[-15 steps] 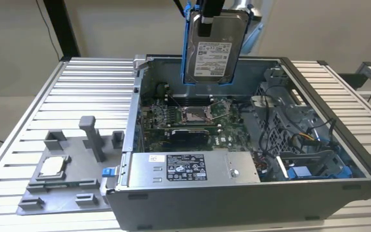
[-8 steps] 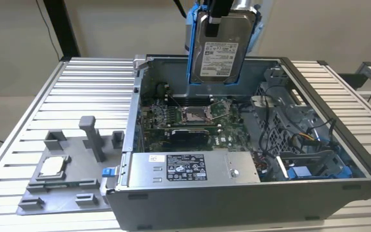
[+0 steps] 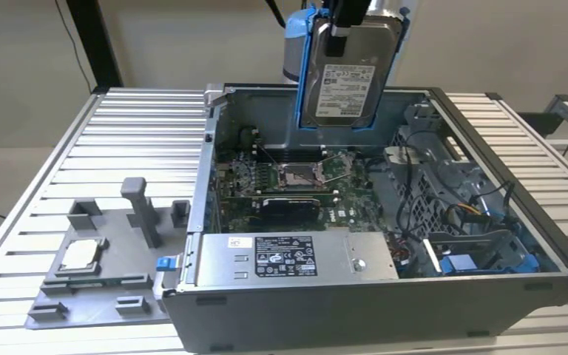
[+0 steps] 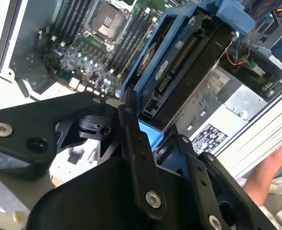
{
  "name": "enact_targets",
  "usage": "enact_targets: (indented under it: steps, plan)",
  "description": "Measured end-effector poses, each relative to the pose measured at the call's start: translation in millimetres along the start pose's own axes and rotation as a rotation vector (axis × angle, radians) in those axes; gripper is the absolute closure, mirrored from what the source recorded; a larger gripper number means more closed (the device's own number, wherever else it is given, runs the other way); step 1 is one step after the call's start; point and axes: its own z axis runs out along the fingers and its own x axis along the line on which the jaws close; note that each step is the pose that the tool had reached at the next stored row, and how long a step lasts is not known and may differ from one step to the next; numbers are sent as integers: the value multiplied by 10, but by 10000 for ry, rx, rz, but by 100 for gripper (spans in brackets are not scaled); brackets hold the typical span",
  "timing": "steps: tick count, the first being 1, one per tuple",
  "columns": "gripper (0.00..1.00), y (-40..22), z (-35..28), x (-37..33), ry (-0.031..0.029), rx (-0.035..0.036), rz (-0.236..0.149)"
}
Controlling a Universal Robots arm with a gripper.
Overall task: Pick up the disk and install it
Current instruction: 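Pick up the disk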
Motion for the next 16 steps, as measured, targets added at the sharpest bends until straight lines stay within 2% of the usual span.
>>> enact_targets:
  steps: [13, 16]
  plan:
    - [100, -196, -4, 5, 1, 0, 0]
    - [100, -206, -4, 5, 0, 0, 1]
